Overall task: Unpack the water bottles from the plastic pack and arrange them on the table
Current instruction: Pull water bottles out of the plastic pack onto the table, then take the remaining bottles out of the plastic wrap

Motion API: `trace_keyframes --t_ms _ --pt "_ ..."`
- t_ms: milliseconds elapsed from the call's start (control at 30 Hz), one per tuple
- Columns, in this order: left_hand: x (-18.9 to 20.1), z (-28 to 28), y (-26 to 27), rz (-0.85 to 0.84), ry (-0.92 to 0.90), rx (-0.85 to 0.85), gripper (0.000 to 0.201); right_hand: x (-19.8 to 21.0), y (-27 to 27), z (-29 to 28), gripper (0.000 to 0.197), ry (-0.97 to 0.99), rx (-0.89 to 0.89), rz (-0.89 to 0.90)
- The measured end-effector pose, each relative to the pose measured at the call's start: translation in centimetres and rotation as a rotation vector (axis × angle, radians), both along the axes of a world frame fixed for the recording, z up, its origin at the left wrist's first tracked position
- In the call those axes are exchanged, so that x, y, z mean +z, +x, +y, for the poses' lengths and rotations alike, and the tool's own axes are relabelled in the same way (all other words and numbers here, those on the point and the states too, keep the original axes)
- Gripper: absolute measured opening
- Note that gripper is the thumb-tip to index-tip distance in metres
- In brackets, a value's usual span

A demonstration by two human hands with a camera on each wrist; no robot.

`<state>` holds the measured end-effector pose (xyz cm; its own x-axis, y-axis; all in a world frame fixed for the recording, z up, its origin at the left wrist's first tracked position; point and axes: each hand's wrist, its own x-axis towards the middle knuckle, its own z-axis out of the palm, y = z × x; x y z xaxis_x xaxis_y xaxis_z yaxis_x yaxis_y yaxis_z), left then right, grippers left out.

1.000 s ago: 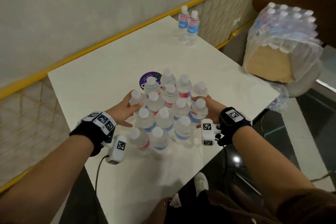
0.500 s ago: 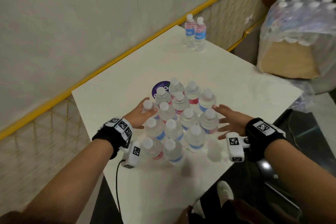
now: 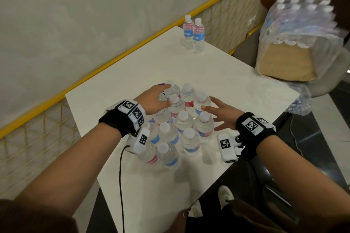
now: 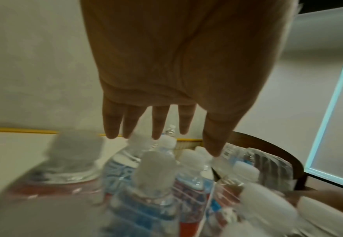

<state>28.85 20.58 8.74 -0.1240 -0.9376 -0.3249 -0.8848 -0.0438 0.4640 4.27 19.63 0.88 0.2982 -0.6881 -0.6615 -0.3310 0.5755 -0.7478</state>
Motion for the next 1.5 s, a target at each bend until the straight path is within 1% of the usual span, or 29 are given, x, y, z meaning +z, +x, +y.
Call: trace_keyframes --t_ms 67,133,200,267,300,367,467,567,667,733,767,833,900,1033,1133,1233,1300,1400,1500 --pt "-0.2 -0.5 -1.0 -0.136 0.036 -0.078 0.074 0.7 0.0 -0.3 0.073 -0.074 0.018 0.081" --pt "-0.6 -0.8 -1.6 -0.265 0.06 -0.115 0.078 1.2 -0.2 -0.6 0.073 -0.145 0.03 0.113" --pt "-0.9 -1.0 -2.0 -0.329 0.07 -0.136 0.079 1.8 -0.2 -0.6 0.072 -0.169 0.056 0.079" --pt "-1.1 -1.2 -2.5 -0.36 0.061 -0.14 0.084 2.2 0.0 -0.5 0.067 -0.176 0.079 0.03" --pt "-1.0 -1.1 -3.0 -0.36 0.05 -0.124 0.085 2.3 0.2 -0.4 0.063 -0.182 0.084 0.017" --pt "-0.6 -1.0 -4.2 -0.306 0.007 -0.114 0.083 2.4 0.4 -0.5 0.058 -0.197 0.102 0.021" --pt "0.3 -0.9 -6.5 -0.213 -0.056 -0.212 0.074 2.5 0.3 -1.1 0.056 -0.194 0.117 0.044" --pt "0.7 -1.4 -8.1 -0.158 -0.038 -0.308 0.061 2.4 -0.3 -1.5 0.058 -0.196 0.113 0.06" --pt "0.7 -2.1 -8.8 -0.258 -0.049 -0.358 0.044 2.2 -1.0 -1.8 0.056 -0.191 0.13 0.075" --pt "0.9 -2.6 -9.1 -0.304 -0.071 -0.331 0.037 2.3 -1.3 -2.1 0.053 -0.185 0.134 0.085" --pt "1.0 -2.7 -9.2 -0.311 -0.054 -0.318 0.036 2.4 -1.5 -2.2 0.051 -0.188 0.137 0.09" --pt "0.9 -2.8 -9.4 -0.298 0.006 -0.315 0.041 2.6 -1.6 -2.4 0.05 -0.206 0.154 0.109" --pt "0.8 -2.7 -9.5 -0.268 0.041 -0.299 0.046 2.5 -1.4 -2.5 0.055 -0.203 0.179 0.144" --pt "0.8 -3.3 -10.1 -0.242 0.053 -0.251 0.037 1.6 -0.4 -1.8 0.065 -0.054 0.252 0.202" --pt "0.9 -3.6 -10.8 -0.257 0.055 -0.284 0.034 0.6 0.2 -1.1 0.065 0.018 0.182 0.065" --pt "1.2 -3.8 -11.2 -0.3 0.114 -0.338 0.04 -0.2 0.1 -1.5 0.067 0.05 0.178 0.007" --pt "1.5 -4.1 -11.3 -0.305 0.128 -0.325 0.042 -0.2 -0.5 -2.1 0.071 0.091 0.175 -0.023" --pt "1.7 -4.8 -11.7 -0.254 0.122 -0.268 0.046 -0.2 -1.8 -3.0 0.079 0.09 0.172 0.004" --pt "1.5 -5.8 -12.3 -0.219 0.074 -0.239 0.05 0.1 -3.2 -3.9 0.076 0.085 0.158 0.043"
